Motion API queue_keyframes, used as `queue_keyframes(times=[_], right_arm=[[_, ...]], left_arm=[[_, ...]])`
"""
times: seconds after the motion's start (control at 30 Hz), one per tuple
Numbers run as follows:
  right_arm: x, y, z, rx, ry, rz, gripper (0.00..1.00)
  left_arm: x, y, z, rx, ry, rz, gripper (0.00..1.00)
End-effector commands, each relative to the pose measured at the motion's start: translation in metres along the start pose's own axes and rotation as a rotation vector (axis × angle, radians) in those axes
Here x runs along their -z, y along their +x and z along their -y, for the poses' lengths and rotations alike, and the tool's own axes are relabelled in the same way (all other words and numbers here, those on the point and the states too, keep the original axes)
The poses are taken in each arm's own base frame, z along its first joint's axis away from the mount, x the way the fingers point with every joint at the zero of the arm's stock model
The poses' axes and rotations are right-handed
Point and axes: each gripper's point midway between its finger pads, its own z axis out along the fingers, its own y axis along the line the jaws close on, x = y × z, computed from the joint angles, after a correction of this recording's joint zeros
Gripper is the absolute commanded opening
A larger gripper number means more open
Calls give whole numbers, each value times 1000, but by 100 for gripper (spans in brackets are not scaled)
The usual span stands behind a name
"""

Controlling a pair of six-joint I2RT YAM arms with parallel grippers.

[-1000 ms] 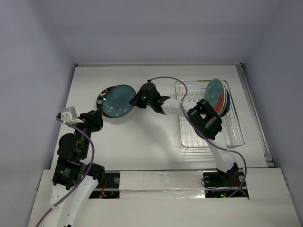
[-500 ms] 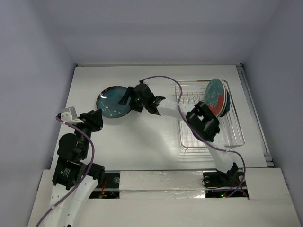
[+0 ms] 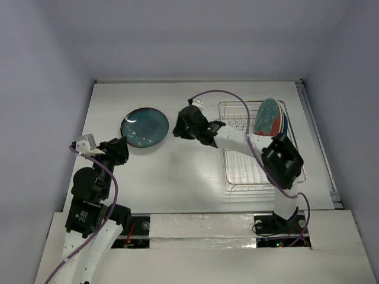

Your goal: Unload the plates from the dish rack

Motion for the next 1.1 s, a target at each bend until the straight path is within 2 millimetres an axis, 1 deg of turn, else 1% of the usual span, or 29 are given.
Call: queue_keyframes(times=[0.0, 0.03, 0.07, 0.1, 0.13, 0.17, 0.2, 0.23, 0.27, 0.3, 0.33, 0.37, 0.4, 0.43, 0.47, 0.53, 0.57, 0.6, 0.63, 0.7, 0.73, 0.8, 0.9, 0.93, 1.0, 1.07], right_arm=[[63, -54, 3, 69, 47, 188, 35], [79, -63, 15, 86, 93, 229, 21], [94, -67, 58, 106, 246, 277, 8], [133, -92, 66, 77, 265, 356, 5], [153, -100, 84, 73, 314, 386, 4], [173, -112, 118, 61, 406, 424, 2], [185, -107, 146, 65, 464, 422, 0], [219, -121, 156, 35, 463, 480, 0], [234, -121, 177, 27, 505, 486, 0], [246, -120, 212, -1, 581, 495, 0], [270, -126, 220, -15, 578, 538, 0], [278, -124, 231, -16, 591, 542, 0], [286, -125, 246, -37, 613, 551, 0], [288, -118, 256, -33, 629, 537, 0], [293, -116, 260, -41, 629, 541, 0], [291, -108, 275, -60, 660, 525, 0], [291, -107, 277, -67, 660, 527, 1], [287, -105, 275, -66, 642, 514, 10], [285, -104, 275, -76, 640, 513, 16], [284, -104, 279, -87, 649, 516, 31], [285, -107, 280, -90, 650, 524, 34], [284, -113, 285, -105, 657, 532, 36], [283, -119, 290, -112, 668, 531, 36], [281, -119, 294, -114, 676, 523, 36], [276, -119, 292, -112, 664, 508, 36], [271, -119, 297, -107, 678, 497, 37]], left_arm=[[2, -12, 7, 9, 29, 43, 35], [2, -12, 7, 10, 29, 43, 35], [2, -14, 7, 10, 31, 47, 35], [2, -13, 7, 9, 30, 45, 35], [2, -13, 7, 10, 32, 49, 35], [2, -14, 8, 13, 33, 51, 35], [3, -14, 8, 13, 34, 53, 35], [3, -15, 8, 14, 35, 55, 35], [3, -16, 8, 15, 36, 58, 35], [4, -16, 8, 15, 36, 58, 35], [4, -16, 8, 13, 36, 58, 35], [4, -15, 10, 16, 46, 57, 35], [4, -15, 10, 14, 45, 55, 35], [4, -14, 10, 15, 44, 54, 35], [4, -14, 10, 14, 44, 54, 35], [4, -13, 11, 15, 51, 47, 35], [4, -13, 11, 14, 51, 47, 35], [3, -13, 11, 15, 51, 46, 35], [3, -13, 11, 15, 51, 46, 35], [3, -13, 11, 14, 50, 45, 35], [4, -13, 11, 15, 51, 46, 35], [4, -14, 12, 16, 52, 49, 35], [4, -12, 13, 16, 60, 43, 35], [4, -12, 13, 16, 60, 43, 35], [3, -12, 13, 14, 59, 42, 35], [3, -11, 13, 14, 57, 38, 35]])
